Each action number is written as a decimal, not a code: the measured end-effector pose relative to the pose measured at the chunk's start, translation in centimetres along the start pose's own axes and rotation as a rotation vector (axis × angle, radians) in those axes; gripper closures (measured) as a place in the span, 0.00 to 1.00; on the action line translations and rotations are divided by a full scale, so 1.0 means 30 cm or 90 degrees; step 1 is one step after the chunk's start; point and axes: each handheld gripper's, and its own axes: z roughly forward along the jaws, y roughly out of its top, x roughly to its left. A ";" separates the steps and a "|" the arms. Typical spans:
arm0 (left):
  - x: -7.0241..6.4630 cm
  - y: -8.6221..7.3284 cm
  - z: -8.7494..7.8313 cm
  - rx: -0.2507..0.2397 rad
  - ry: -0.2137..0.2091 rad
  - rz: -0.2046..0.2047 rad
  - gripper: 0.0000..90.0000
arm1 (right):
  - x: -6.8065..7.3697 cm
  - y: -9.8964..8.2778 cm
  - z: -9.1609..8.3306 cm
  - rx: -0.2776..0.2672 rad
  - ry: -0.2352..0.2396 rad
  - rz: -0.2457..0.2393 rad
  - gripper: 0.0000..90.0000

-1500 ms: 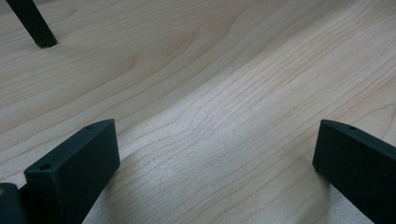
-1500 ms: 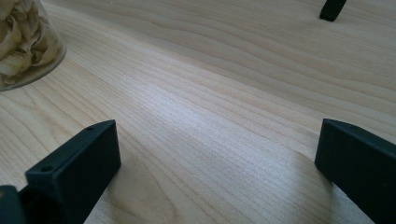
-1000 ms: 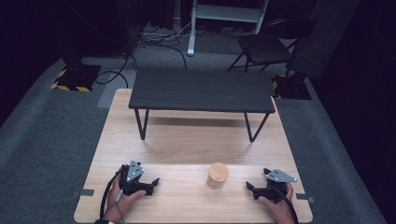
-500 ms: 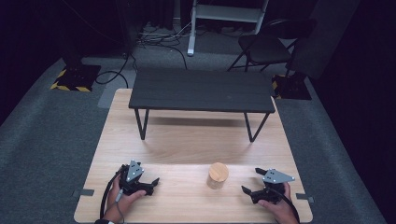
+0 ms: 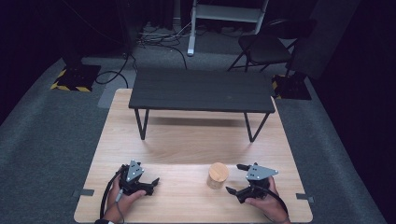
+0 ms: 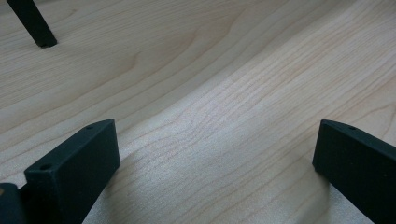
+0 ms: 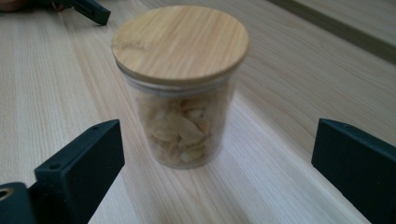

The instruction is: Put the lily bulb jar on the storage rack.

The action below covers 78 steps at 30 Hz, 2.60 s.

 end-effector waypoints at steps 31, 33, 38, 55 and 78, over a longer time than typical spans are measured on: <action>0.000 0.000 0.000 0.000 0.000 0.001 0.01 | 0.045 0.049 0.165 -0.015 0.010 0.013 0.28; 0.001 0.001 0.000 0.000 0.000 0.001 0.01 | 0.045 0.051 0.164 -0.013 0.012 0.013 0.28; 0.001 0.001 0.000 0.000 0.000 0.001 0.01 | 0.042 0.060 0.159 -0.012 0.012 0.025 0.28; 0.001 0.001 0.000 0.000 0.000 0.001 0.01 | 0.006 0.292 0.029 -0.008 -0.034 0.057 0.28; 0.001 0.001 0.000 0.001 0.000 0.001 0.01 | -0.127 0.710 -0.079 -0.024 -0.065 0.042 0.28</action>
